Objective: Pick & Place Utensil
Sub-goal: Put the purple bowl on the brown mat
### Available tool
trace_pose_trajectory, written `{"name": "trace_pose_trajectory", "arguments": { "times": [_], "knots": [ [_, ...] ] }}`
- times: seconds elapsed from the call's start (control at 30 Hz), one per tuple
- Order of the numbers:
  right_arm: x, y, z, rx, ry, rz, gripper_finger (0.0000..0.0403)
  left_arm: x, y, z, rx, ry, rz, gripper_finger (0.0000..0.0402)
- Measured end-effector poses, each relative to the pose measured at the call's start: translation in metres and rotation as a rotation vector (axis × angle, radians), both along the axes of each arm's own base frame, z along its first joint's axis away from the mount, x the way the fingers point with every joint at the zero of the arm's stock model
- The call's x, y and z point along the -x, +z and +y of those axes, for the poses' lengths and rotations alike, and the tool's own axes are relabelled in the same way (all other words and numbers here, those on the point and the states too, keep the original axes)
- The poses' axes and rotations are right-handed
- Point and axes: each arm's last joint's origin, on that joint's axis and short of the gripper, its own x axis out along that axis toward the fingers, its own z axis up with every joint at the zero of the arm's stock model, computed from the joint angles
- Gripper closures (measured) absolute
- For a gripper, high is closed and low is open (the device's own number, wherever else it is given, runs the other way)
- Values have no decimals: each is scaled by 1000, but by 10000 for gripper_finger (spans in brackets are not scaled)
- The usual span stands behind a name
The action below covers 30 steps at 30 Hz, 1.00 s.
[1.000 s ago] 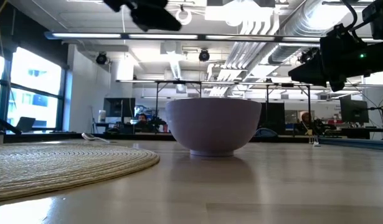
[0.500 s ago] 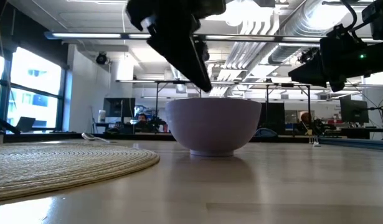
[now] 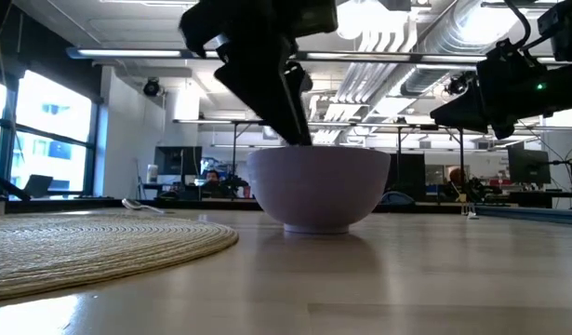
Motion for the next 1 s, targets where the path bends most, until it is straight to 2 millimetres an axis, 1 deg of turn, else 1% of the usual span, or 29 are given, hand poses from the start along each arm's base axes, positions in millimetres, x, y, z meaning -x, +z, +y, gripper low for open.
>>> {"name": "trace_pose_trajectory", "arguments": {
  "times": [0.1,0.2,0.53,0.77,0.87,1.0],
  "knots": [
    [0,0,0,0,0,-1,257,3,-8,1,-18,13,12,206],
    [0,0,0,0,0,-2,258,4,-11,2,-33,20,15,211],
    [0,0,0,0,0,-1,257,8,-22,0,-79,-64,27,213],
    [0,0,0,0,1,-1,258,6,-22,-3,-102,-105,-17,217],
    [0,0,0,0,1,-1,256,6,-21,-7,-130,-160,-26,239],
    [0,0,0,0,1,-1,257,7,-21,-8,-165,-224,-32,285]
  ]
}}
